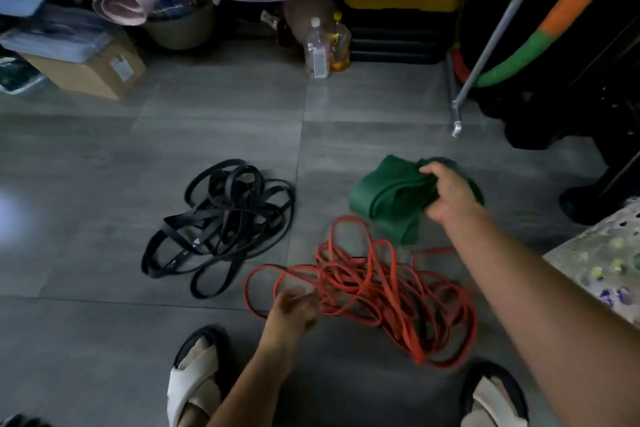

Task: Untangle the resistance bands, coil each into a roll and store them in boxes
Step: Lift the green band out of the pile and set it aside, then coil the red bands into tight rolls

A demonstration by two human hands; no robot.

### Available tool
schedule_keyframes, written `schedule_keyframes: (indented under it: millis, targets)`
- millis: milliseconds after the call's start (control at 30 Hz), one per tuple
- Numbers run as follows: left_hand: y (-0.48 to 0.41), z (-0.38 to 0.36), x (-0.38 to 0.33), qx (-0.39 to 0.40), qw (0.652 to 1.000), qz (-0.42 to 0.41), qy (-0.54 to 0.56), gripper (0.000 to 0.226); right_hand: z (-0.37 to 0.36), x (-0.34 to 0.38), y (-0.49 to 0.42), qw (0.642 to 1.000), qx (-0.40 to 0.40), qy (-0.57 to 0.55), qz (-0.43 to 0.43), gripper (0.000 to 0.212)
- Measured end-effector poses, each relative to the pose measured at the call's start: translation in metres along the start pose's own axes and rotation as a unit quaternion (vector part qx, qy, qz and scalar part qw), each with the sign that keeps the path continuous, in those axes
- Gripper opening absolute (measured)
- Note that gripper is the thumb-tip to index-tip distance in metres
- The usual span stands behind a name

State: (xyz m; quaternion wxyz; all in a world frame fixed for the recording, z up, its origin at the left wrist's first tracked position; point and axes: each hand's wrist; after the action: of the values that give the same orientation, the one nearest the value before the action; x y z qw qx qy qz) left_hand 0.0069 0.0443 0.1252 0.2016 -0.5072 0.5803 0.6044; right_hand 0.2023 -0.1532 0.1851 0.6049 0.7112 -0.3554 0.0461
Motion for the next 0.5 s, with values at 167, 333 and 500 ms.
schedule_keyframes:
  millis: [167,333,500]
  targets:
    - [-0.022,0.032,0.06,-0.023,0.985,0.17,0.033,0.02,-0.001,0.044,-0.063,0.993,0.014,0.115,0.015,0.04]
    - [-0.049,0.042,0.114,-0.038,0.964,0.108,-0.241,0.021,0.064,-0.046,-0.131,0.844,-0.151,0.515,0.002,0.041]
    - [-0.094,0.049,0.131,-0.029,0.919,0.011,-0.392,0.044,0.117,-0.164,-0.15,0.797,-0.196,0.566,-0.082,0.122]
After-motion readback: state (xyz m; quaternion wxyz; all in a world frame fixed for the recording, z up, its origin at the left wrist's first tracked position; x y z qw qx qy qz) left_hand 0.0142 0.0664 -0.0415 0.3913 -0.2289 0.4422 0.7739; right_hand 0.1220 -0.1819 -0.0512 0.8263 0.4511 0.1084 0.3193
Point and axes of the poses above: each hand's wrist, its own y-axis away from the middle knuckle, its own z-axis out of the back of the hand, x = y × z, and after that the axes turned 13 degrees about -z, right-handed
